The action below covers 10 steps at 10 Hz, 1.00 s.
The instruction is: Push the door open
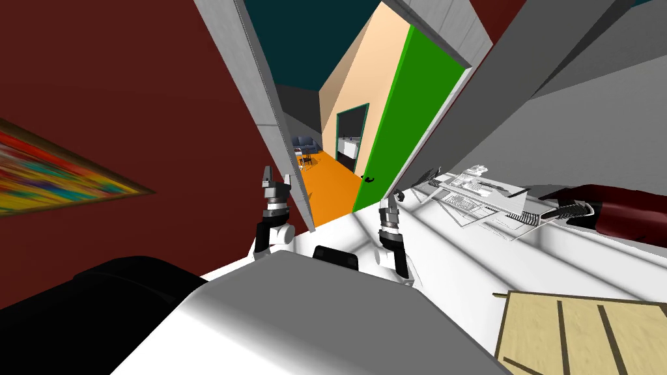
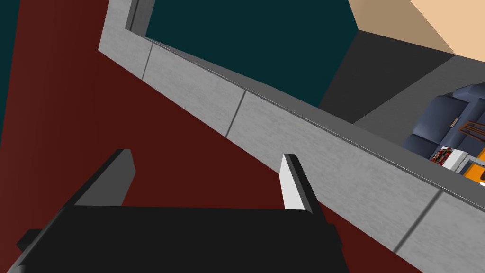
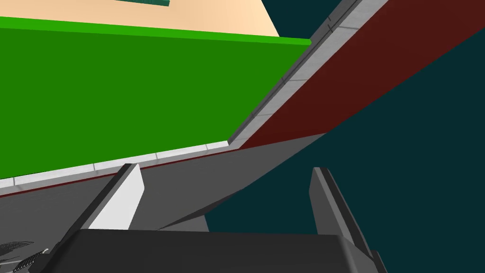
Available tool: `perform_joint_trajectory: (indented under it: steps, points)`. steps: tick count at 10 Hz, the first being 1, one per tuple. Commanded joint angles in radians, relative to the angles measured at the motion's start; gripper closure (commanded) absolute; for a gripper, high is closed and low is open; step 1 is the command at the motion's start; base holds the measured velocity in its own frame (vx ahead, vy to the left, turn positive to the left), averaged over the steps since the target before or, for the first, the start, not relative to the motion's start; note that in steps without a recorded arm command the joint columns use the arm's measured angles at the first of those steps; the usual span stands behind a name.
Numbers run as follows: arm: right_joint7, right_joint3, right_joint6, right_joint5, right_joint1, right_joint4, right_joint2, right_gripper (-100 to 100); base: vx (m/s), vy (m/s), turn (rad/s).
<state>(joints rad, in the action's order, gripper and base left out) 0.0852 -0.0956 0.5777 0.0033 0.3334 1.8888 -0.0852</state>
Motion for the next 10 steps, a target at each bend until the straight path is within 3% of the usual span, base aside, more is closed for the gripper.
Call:
perform_joint_trajectory:
  steps: [1, 10]
  points:
    - [-0.004, -0.005, 0.006, -0.002, -0.013, -0.034, -0.003, -100, 0.081, -0.083, 0.054]
    - [-0.027, -0.037, 0.043, -0.013, -0.099, -0.245, -0.013, -100, 0.087, -0.099, 0.055]
